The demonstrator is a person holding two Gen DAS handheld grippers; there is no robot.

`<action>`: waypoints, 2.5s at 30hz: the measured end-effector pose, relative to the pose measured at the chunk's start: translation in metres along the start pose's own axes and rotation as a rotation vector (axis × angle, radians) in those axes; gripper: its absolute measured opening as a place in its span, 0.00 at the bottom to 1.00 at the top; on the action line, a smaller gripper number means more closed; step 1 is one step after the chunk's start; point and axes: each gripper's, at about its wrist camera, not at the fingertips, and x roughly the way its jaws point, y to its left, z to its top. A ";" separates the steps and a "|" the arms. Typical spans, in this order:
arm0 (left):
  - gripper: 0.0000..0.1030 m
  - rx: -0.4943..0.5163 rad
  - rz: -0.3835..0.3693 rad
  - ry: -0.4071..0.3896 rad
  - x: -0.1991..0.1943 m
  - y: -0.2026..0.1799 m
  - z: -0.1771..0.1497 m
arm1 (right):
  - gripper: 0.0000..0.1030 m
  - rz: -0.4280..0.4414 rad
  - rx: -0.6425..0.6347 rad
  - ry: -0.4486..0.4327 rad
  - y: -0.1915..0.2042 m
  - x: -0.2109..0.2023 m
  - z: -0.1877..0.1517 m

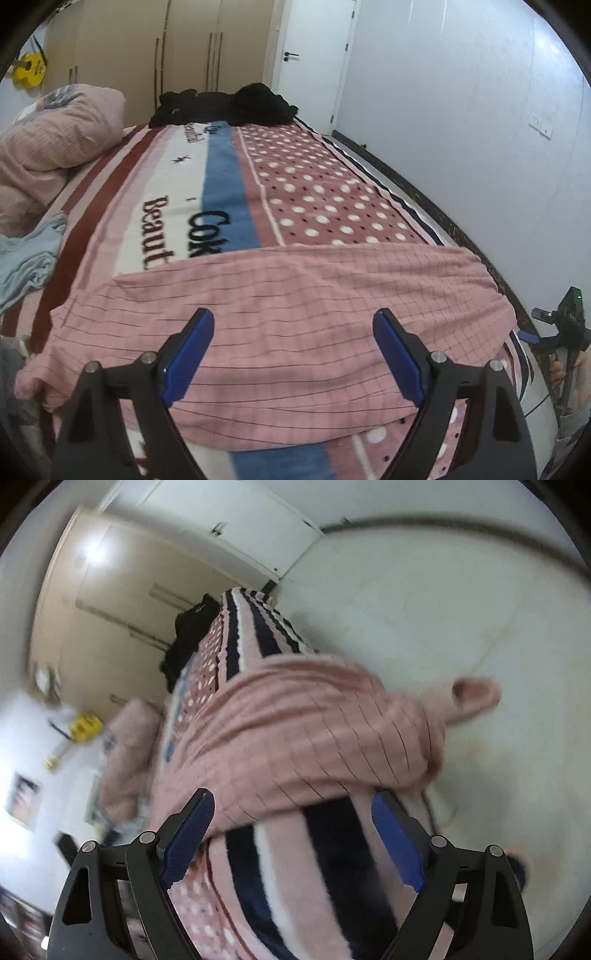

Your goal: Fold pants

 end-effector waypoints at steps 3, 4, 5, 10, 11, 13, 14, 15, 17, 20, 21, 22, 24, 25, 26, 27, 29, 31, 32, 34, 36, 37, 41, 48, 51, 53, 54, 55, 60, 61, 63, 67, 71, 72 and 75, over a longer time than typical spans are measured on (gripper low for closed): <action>0.83 0.001 0.006 0.017 0.006 -0.011 -0.002 | 0.86 -0.016 -0.002 0.023 -0.003 0.020 0.000; 0.83 0.002 0.011 0.021 0.007 -0.014 -0.002 | 0.87 -0.029 0.011 0.027 -0.004 0.028 0.003; 0.83 0.004 0.016 0.022 0.008 -0.016 -0.002 | 0.89 -0.027 0.032 0.023 -0.005 0.034 0.007; 0.83 0.004 0.044 0.020 0.009 -0.018 0.000 | 0.94 -0.045 0.091 -0.033 -0.001 0.064 0.021; 0.83 0.000 0.048 0.018 0.009 -0.016 0.000 | 0.94 -0.048 0.111 -0.049 -0.001 0.070 0.025; 0.83 -0.006 0.061 0.009 0.007 -0.012 0.000 | 0.88 -0.049 0.168 -0.079 -0.006 0.075 0.032; 0.83 -0.009 0.071 0.002 0.005 -0.009 0.000 | 0.78 -0.052 0.196 -0.090 -0.008 0.076 0.036; 0.83 -0.012 0.078 -0.003 0.004 -0.007 0.000 | 0.70 -0.063 0.219 -0.107 -0.010 0.077 0.041; 0.83 -0.019 0.092 -0.014 -0.001 0.001 -0.001 | 0.45 -0.120 0.191 -0.155 0.000 0.074 0.051; 0.83 -0.044 0.108 -0.039 -0.010 0.017 -0.002 | 0.17 -0.208 0.047 -0.234 0.035 0.068 0.059; 0.83 -0.056 0.114 -0.048 -0.014 0.022 -0.002 | 0.14 -0.218 -0.005 -0.259 0.048 0.063 0.060; 0.83 -0.071 0.120 -0.060 -0.018 0.030 -0.004 | 0.12 -0.223 -0.052 -0.284 0.064 0.060 0.059; 0.83 -0.097 0.129 -0.073 -0.025 0.042 -0.007 | 0.10 -0.204 -0.149 -0.330 0.097 0.053 0.054; 0.83 -0.112 0.135 -0.078 -0.029 0.050 -0.009 | 0.10 -0.186 -0.215 -0.353 0.121 0.050 0.049; 0.83 -0.124 0.141 -0.083 -0.032 0.057 -0.011 | 0.09 -0.164 -0.285 -0.371 0.147 0.049 0.042; 0.83 -0.141 0.149 -0.088 -0.037 0.066 -0.015 | 0.09 -0.142 -0.344 -0.375 0.168 0.050 0.037; 0.83 -0.171 0.162 -0.096 -0.045 0.081 -0.021 | 0.09 -0.100 -0.443 -0.361 0.207 0.059 0.021; 0.83 -0.197 0.169 -0.101 -0.054 0.096 -0.028 | 0.09 -0.064 -0.559 -0.316 0.249 0.079 -0.001; 0.83 -0.214 0.172 -0.107 -0.059 0.106 -0.032 | 0.09 -0.054 -0.638 -0.283 0.275 0.097 -0.016; 0.83 -0.237 0.177 -0.114 -0.065 0.119 -0.038 | 0.09 -0.043 -0.751 -0.227 0.305 0.127 -0.045; 0.83 -0.257 0.179 -0.119 -0.071 0.132 -0.046 | 0.09 -0.028 -0.844 -0.141 0.326 0.163 -0.075; 0.83 -0.268 0.179 -0.119 -0.072 0.139 -0.049 | 0.09 -0.019 -0.882 -0.058 0.332 0.189 -0.092; 0.83 -0.284 0.163 -0.104 -0.072 0.154 -0.063 | 0.11 -0.048 -0.997 0.212 0.334 0.258 -0.152; 0.83 -0.228 0.089 -0.085 -0.063 0.141 -0.067 | 0.41 -0.010 -1.069 0.368 0.324 0.271 -0.195; 0.83 -0.203 0.027 -0.075 -0.056 0.123 -0.062 | 0.41 0.017 -1.046 0.342 0.329 0.248 -0.187; 0.85 -0.188 -0.018 -0.067 -0.049 0.110 -0.057 | 0.43 0.032 -1.042 0.306 0.328 0.223 -0.177; 0.88 -0.181 -0.041 -0.065 -0.044 0.102 -0.054 | 0.44 0.023 -1.036 0.282 0.328 0.213 -0.171; 0.89 -0.170 -0.071 -0.065 -0.038 0.091 -0.050 | 0.47 0.011 -1.031 0.271 0.326 0.205 -0.163; 0.90 -0.054 -0.101 -0.015 0.005 0.028 -0.032 | 0.51 -0.075 -0.992 0.197 0.307 0.178 -0.132; 0.90 -0.028 -0.092 -0.004 0.016 0.014 -0.028 | 0.53 -0.093 -0.981 0.187 0.302 0.175 -0.127; 0.90 0.031 -0.053 0.000 0.036 -0.013 -0.022 | 0.54 -0.144 -0.958 0.162 0.286 0.168 -0.115; 0.90 0.130 0.053 -0.031 0.058 -0.046 -0.011 | 0.54 -0.196 -0.913 0.150 0.259 0.165 -0.098; 0.90 0.218 0.155 -0.096 0.065 -0.067 -0.002 | 0.54 -0.192 -0.891 0.154 0.241 0.163 -0.090; 0.86 0.226 0.163 -0.100 0.066 -0.068 -0.001 | 0.54 -0.191 -0.890 0.155 0.238 0.163 -0.089; 0.17 0.189 0.176 -0.053 0.067 -0.059 0.001 | 0.54 -0.191 -0.885 0.159 0.234 0.165 -0.089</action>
